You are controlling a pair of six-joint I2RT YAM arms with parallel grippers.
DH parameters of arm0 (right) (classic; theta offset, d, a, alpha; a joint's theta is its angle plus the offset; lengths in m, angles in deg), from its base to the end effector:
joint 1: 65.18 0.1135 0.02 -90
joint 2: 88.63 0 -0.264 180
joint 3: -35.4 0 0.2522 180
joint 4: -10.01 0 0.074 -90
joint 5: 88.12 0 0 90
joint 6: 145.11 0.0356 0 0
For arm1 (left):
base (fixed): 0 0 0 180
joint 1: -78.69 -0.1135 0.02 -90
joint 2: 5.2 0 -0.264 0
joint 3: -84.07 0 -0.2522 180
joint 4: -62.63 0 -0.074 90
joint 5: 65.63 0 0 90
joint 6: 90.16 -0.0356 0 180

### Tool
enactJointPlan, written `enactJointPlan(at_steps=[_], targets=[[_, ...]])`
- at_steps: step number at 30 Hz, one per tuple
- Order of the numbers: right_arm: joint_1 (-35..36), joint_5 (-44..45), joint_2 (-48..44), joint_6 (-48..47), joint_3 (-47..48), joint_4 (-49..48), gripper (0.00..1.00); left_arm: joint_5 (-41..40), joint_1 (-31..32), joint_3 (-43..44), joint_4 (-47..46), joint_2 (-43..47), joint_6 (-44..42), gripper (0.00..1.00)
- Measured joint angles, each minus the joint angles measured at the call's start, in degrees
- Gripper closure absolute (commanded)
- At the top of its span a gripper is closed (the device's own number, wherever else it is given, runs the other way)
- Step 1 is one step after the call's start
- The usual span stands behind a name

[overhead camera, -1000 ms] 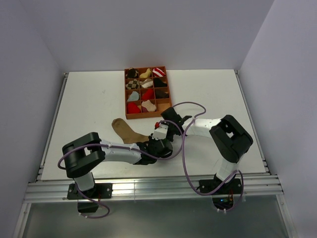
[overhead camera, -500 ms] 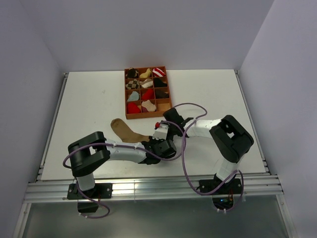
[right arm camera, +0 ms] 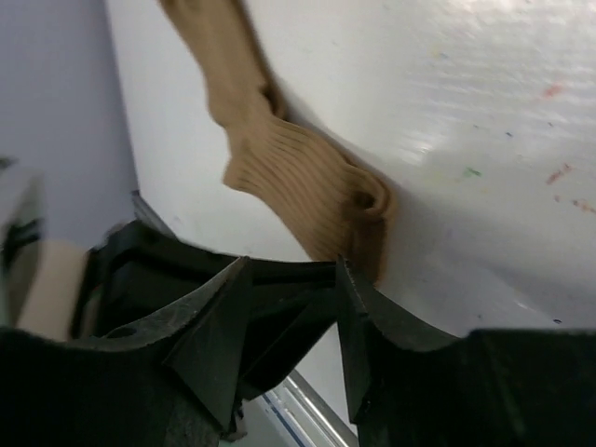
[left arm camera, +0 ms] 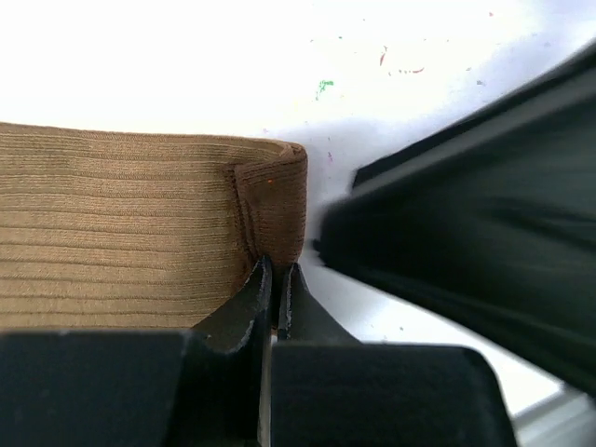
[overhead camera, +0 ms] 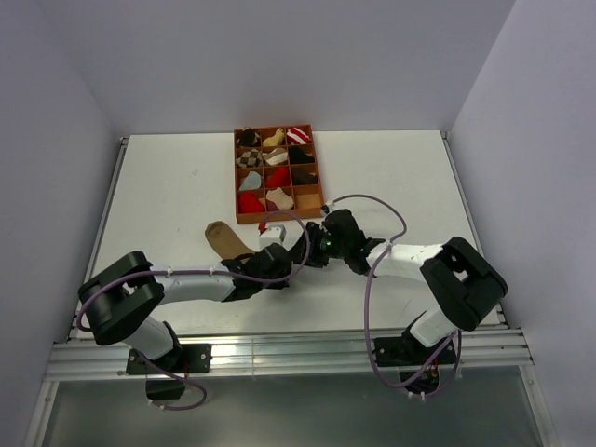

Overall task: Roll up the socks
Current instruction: Roll the sock at the center of the board.

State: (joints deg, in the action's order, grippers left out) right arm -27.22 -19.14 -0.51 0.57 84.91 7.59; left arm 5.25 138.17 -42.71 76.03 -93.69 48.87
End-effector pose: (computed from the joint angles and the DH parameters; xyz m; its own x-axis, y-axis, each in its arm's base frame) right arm 0.2247 0.1915 0.1567 -0.9252 0.2560 -0.2801 -0.0679 0.6145 0.7860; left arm 0.1573 -0.2439 0.1510 -0.7817 -0.0789 -0.6187 0.1737 0.9252 -0.3374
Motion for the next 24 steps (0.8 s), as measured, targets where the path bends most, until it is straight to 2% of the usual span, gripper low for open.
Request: enactJointPlan(at_steps=[6,15,24], targets=[[-0.52,-0.13,-3.15,0.42,-3.02,-7.98,0.5,13.09,-6.82,-6.14,-8.85,2.58,1.86,1.0],[-0.5,-1.7,0.17,0.42,-6.75,-13.99,0.5,31.06,-17.51,-16.72,-24.22,4.15,8.9,1.0],[0.92,-2.67,6.12,0.22,-5.84,-14.25,0.51,38.05,-21.64,-20.76,-30.05,4.0,12.79,1.0]])
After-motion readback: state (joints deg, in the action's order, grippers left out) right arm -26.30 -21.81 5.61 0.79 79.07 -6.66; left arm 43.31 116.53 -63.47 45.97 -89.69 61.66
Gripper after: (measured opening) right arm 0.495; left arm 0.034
